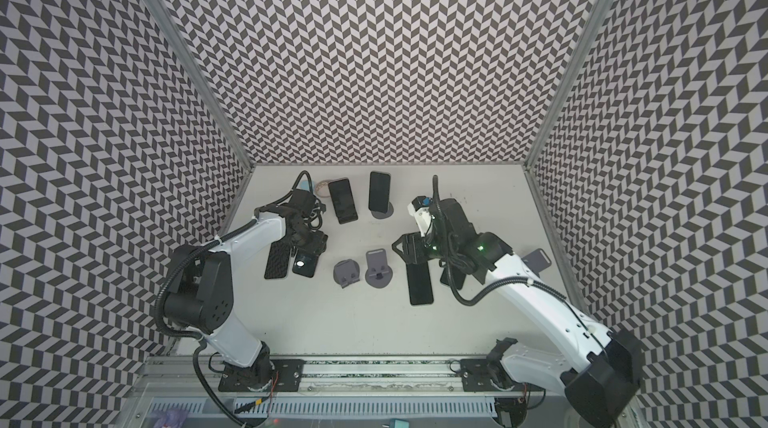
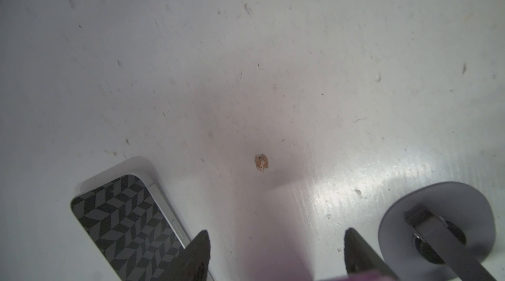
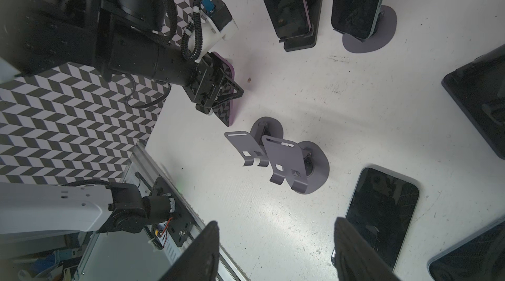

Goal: Remove the phone from the phone stand
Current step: 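Lower the purple-edged phone flat onto the table with the left gripper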

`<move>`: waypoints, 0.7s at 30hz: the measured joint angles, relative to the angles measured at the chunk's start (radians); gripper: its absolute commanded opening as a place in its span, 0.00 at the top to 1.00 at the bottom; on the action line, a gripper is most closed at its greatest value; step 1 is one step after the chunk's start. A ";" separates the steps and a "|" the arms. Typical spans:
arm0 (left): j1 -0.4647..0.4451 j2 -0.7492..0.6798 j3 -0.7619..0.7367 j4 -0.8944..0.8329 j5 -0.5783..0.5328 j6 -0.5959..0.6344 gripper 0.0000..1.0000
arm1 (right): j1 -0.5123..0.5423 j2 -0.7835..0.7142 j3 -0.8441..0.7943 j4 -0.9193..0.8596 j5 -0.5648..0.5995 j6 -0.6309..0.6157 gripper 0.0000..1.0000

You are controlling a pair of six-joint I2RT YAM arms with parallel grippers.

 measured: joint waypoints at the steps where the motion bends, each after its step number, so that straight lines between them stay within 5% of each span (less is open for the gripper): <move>1: 0.000 0.002 0.002 -0.002 0.000 0.002 0.47 | 0.000 0.003 0.001 0.000 0.000 0.000 0.35; 21: -0.016 0.058 0.033 -0.008 -0.001 0.004 0.47 | 0.000 0.015 0.011 0.007 0.000 -0.009 0.35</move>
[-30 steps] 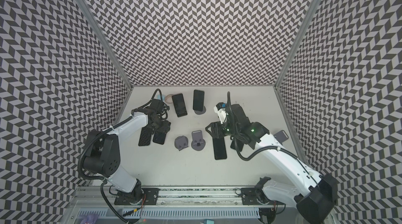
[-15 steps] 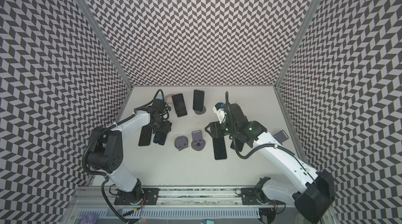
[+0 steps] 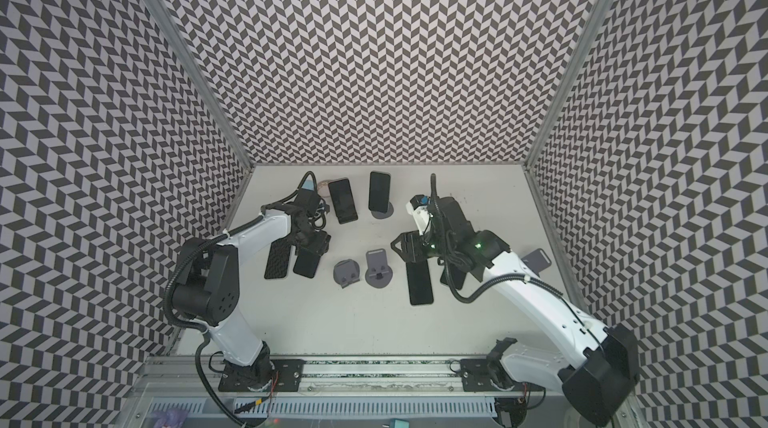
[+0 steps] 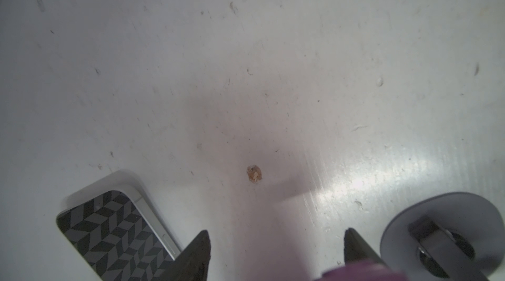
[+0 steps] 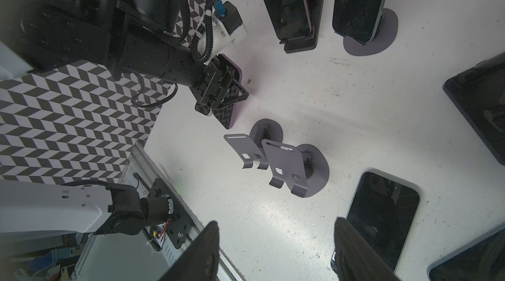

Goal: Remove the phone from the phone stand
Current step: 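Lower the purple-edged phone flat onto the table with the left gripper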

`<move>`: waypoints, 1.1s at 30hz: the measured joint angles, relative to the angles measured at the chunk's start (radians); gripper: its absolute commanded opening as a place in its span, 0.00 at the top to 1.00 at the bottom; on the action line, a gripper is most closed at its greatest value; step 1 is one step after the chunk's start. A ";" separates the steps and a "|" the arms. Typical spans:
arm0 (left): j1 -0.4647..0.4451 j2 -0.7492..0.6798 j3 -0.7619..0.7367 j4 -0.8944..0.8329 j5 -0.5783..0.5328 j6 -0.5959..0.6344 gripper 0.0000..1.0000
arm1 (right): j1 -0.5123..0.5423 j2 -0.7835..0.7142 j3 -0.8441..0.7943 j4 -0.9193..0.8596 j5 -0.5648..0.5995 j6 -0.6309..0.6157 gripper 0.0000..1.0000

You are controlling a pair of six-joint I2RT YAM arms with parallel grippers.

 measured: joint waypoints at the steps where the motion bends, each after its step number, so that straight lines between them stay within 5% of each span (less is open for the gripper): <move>1: 0.000 0.005 0.003 0.000 -0.002 0.002 0.47 | 0.000 0.000 0.000 0.000 0.000 0.000 0.36; 33: 0.009 0.134 0.037 0.097 0.034 -0.056 0.40 | 0.000 -0.058 0.009 -0.017 0.057 0.064 0.36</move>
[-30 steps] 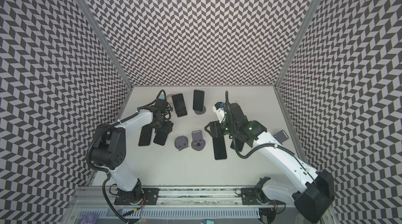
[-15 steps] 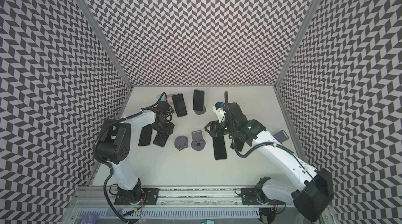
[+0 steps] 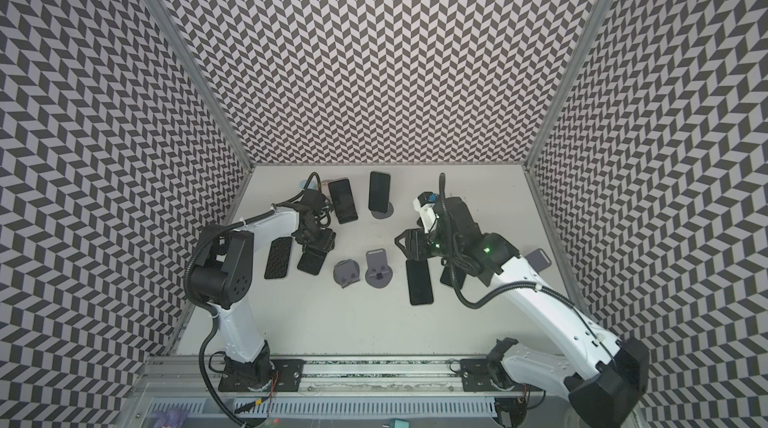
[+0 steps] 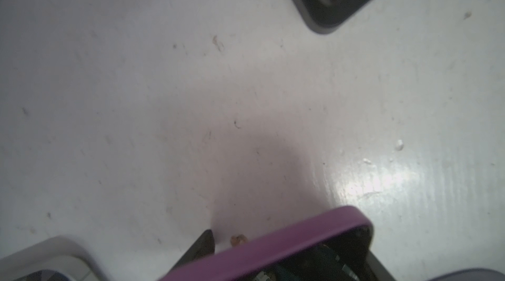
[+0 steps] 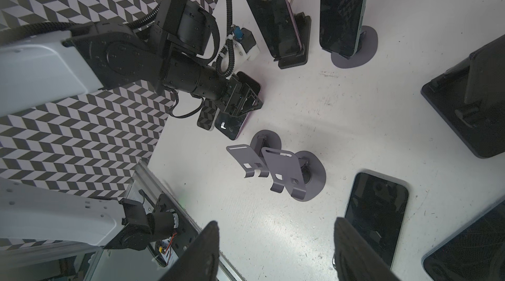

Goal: Remove the phone from the phone stand
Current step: 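Lower the purple-edged phone flat onto the table with the left gripper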

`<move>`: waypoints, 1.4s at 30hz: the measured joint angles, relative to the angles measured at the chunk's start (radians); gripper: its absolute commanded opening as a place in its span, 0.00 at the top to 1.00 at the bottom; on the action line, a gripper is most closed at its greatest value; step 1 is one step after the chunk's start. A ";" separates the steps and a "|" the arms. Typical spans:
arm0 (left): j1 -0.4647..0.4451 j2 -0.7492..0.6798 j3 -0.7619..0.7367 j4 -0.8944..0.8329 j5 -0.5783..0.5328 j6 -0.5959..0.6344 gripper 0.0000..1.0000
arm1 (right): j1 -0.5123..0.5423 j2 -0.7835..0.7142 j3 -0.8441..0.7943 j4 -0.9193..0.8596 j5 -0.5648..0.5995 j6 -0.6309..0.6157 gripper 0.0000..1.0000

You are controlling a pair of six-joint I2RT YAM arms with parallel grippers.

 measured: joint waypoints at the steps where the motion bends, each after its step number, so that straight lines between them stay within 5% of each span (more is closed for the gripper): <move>1: 0.000 -0.001 -0.002 0.005 0.000 -0.003 0.39 | 0.000 -0.001 0.000 -0.001 0.001 0.001 0.36; 42: 0.022 -0.091 -0.163 0.175 -0.013 -0.056 0.24 | 0.000 0.012 0.101 -0.017 0.023 -0.019 0.36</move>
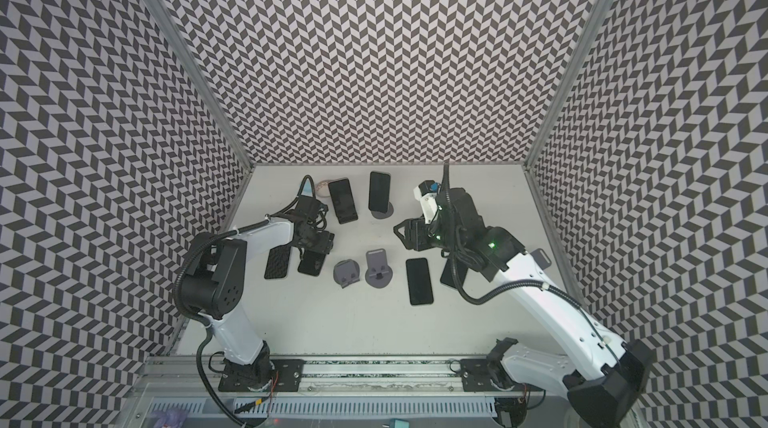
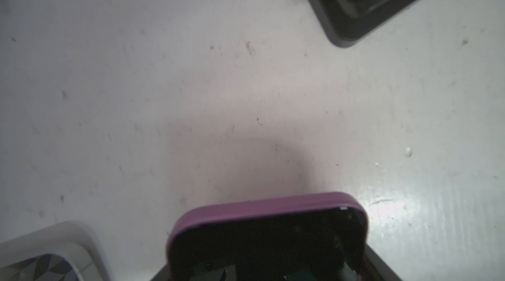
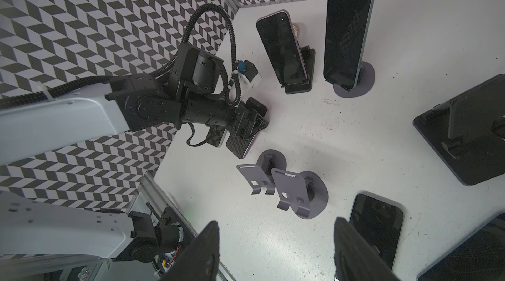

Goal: Remove the phone from the phone stand
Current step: 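Lower the purple-edged phone flat onto the table with the left gripper, then open the left gripper to release the phone while the right arm starts moving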

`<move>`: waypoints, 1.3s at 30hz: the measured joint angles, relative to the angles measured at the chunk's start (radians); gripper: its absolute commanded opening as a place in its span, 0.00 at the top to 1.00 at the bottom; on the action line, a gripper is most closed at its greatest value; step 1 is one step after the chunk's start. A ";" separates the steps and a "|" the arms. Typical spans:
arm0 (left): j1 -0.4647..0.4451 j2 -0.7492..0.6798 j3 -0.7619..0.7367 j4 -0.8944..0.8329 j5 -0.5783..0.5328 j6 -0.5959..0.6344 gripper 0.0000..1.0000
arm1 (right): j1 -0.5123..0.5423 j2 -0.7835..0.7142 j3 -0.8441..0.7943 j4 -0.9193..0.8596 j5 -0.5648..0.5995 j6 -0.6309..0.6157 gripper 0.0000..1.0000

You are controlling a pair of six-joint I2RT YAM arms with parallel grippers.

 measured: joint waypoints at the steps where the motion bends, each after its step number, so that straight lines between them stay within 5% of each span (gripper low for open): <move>1: 0.003 -0.002 -0.002 0.002 0.000 0.000 0.24 | 0.000 0.000 0.000 0.000 0.000 0.000 0.36; 39: 0.022 -0.027 -0.009 -0.032 -0.001 -0.041 0.13 | 0.000 -0.010 0.004 0.000 0.000 0.008 0.36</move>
